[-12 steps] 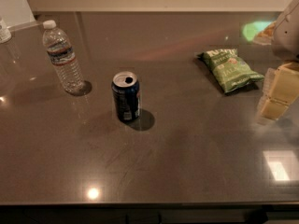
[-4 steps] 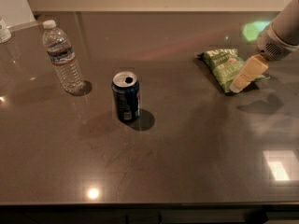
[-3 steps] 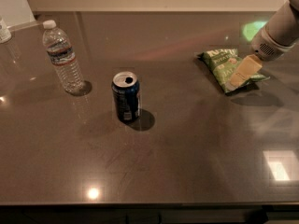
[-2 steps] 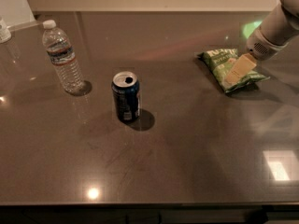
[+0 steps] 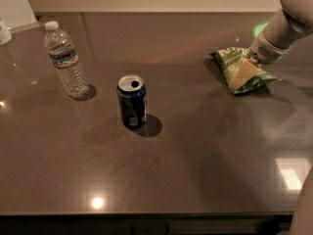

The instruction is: Move green jalapeno chip bag near pepsi can

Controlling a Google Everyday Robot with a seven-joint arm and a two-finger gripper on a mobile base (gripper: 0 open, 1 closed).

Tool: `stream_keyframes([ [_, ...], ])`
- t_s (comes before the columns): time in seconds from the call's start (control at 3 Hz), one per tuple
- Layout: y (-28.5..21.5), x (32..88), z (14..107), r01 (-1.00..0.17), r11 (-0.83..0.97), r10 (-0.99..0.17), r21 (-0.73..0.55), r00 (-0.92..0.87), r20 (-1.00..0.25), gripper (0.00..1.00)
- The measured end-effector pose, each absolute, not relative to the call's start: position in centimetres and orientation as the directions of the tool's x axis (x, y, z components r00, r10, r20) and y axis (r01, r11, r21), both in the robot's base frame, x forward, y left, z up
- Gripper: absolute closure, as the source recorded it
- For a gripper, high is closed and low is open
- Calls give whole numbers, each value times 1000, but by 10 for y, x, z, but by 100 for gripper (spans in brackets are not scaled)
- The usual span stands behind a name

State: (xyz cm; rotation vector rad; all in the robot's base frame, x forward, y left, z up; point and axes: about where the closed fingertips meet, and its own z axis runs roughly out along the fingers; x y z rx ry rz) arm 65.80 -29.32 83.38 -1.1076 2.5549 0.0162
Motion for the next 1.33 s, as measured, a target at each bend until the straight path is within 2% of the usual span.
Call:
stream_keyframes([
  [0.67,-279,656,850,-718,688,-702,-104,-622,-346,85],
  [1.0,-264,644,868,-741,665,-718,-91,-600,-352,100],
  [1.33,-241,620,886,-788,613,-747,-48,-559,-360,100],
])
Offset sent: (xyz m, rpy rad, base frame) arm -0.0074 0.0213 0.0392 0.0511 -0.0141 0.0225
